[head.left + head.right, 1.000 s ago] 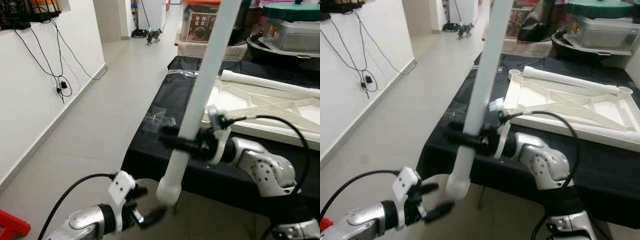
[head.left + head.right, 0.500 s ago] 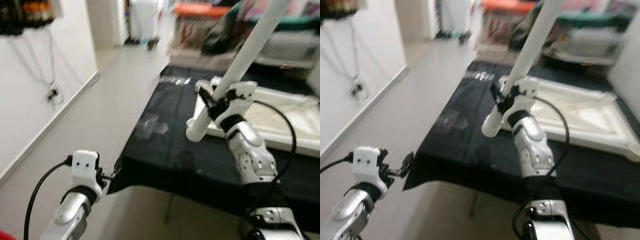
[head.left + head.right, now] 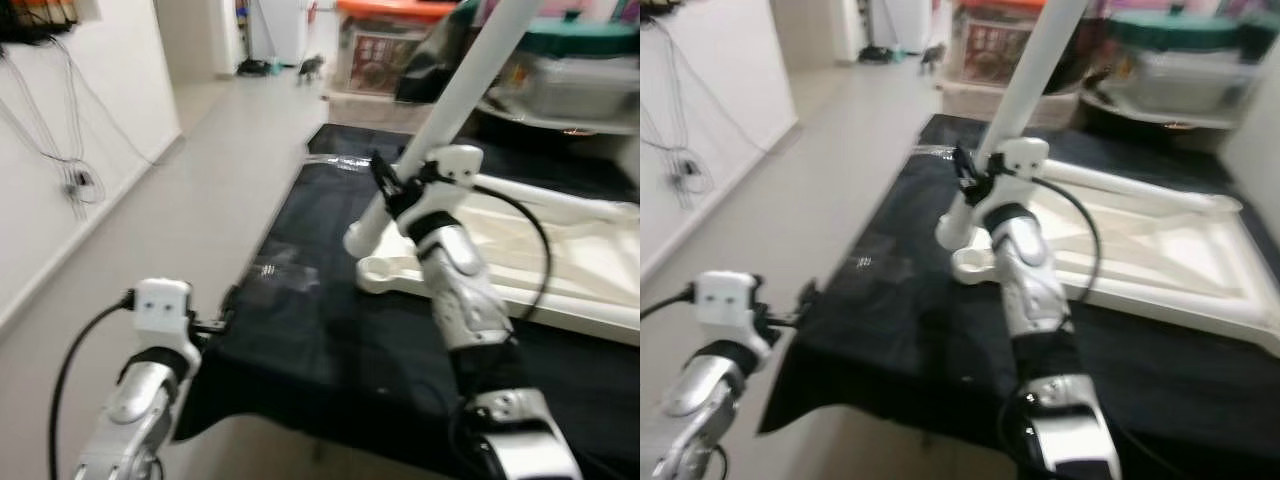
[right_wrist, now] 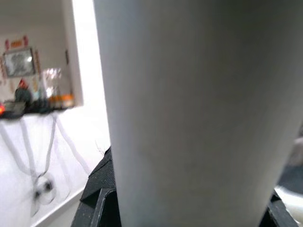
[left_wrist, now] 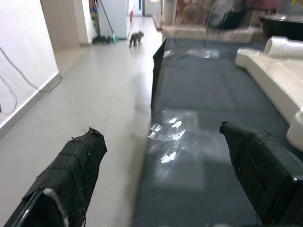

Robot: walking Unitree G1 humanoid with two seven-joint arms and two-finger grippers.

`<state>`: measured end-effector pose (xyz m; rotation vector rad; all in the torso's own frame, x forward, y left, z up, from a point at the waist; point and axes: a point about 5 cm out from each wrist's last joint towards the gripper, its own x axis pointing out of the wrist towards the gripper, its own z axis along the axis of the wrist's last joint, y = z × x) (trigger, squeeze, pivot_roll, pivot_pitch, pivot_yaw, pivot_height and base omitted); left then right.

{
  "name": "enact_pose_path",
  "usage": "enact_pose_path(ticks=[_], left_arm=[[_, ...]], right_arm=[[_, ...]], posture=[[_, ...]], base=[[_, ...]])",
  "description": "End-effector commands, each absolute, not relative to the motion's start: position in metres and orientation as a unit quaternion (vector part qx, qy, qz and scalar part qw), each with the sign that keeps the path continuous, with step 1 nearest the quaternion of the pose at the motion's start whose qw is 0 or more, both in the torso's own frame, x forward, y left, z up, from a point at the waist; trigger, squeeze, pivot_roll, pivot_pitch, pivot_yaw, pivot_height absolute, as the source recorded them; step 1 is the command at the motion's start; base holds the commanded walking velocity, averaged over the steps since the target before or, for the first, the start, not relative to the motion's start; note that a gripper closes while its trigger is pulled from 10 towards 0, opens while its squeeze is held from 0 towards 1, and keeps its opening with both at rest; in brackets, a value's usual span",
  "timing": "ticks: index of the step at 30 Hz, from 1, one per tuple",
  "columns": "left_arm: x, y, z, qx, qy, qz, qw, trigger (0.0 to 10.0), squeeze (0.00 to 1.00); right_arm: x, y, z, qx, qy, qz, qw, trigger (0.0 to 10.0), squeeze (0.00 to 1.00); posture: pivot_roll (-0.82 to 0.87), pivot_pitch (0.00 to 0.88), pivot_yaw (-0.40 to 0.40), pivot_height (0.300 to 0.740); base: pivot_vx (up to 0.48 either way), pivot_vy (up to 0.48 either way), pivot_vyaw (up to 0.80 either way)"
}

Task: Building children table

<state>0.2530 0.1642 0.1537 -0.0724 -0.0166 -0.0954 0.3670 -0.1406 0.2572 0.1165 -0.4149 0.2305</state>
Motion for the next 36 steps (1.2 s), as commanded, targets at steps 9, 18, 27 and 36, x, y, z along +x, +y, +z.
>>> enact_pose_path(ticks=[9, 18, 27, 36], left_arm=[[0.252, 0.163, 0.148, -0.034, 0.002, -0.044, 0.998, 10.0, 0.00], [0.249, 0.153, 0.150, -0.034, 0.001, -0.054, 0.998, 10.0, 0.00], [0.237, 0.137, 0.160, -0.036, -0.005, -0.083, 0.996, 10.0, 0.00], [0.223, 0.124, 0.176, -0.040, -0.014, -0.114, 0.993, 10.0, 0.00]], right_arm=[[0.373, -0.146, 0.270, 0.054, -0.235, 0.066, 0.968, 10.0, 0.00], [0.381, -0.161, 0.273, 0.026, -0.232, -0.011, 0.972, 10.0, 0.00], [0.399, -0.154, 0.273, 0.010, -0.217, -0.038, 0.975, 10.0, 0.00], [0.414, -0.153, 0.292, 0.004, -0.208, -0.077, 0.975, 10.0, 0.00]], posture=[[0.12, 0.016, -0.066, 0.740], [0.11, 0.057, -0.072, 0.740], [0.13, 0.143, -0.075, 0.740], [0.15, 0.246, -0.090, 0.740]], base=[[0.000, 0.000, 0.00], [0.000, 0.000, 0.00], [0.000, 0.000, 0.00], [0.000, 0.000, 0.00]])
